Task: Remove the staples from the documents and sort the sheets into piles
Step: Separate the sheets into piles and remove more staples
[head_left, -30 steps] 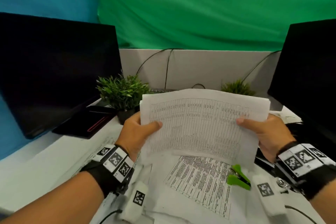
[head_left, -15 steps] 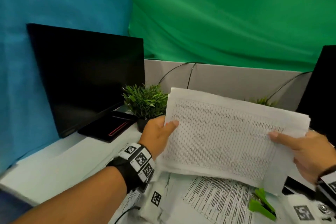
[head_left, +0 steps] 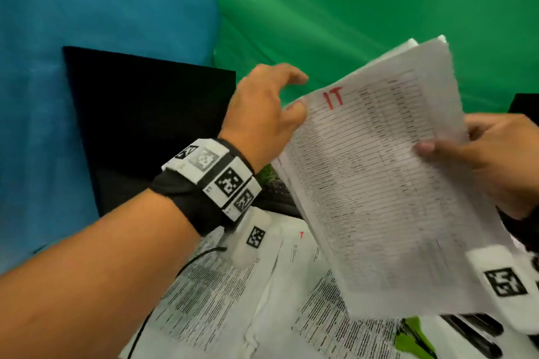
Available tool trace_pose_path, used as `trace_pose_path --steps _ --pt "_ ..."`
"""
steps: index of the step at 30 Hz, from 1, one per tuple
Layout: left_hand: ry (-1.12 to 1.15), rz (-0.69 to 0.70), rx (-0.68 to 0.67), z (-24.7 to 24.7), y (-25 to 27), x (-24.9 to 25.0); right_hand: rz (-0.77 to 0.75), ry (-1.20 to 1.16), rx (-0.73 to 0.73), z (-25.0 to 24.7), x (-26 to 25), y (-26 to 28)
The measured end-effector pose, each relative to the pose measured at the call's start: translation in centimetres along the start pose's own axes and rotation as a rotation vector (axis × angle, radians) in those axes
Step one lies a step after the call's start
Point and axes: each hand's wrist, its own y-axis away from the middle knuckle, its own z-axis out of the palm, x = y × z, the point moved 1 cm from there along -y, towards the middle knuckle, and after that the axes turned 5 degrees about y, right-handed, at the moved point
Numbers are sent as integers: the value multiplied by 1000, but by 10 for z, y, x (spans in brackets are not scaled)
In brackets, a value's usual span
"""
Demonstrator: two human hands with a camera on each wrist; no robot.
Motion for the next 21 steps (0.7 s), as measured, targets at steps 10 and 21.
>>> trace_pose_path --steps 10,21 --pt "1004 -775 -172 42 96 -21 480 -459 -87 8 83 40" --pt "1087 -807 -107 51 97 -16 346 -282 72 2 91 38"
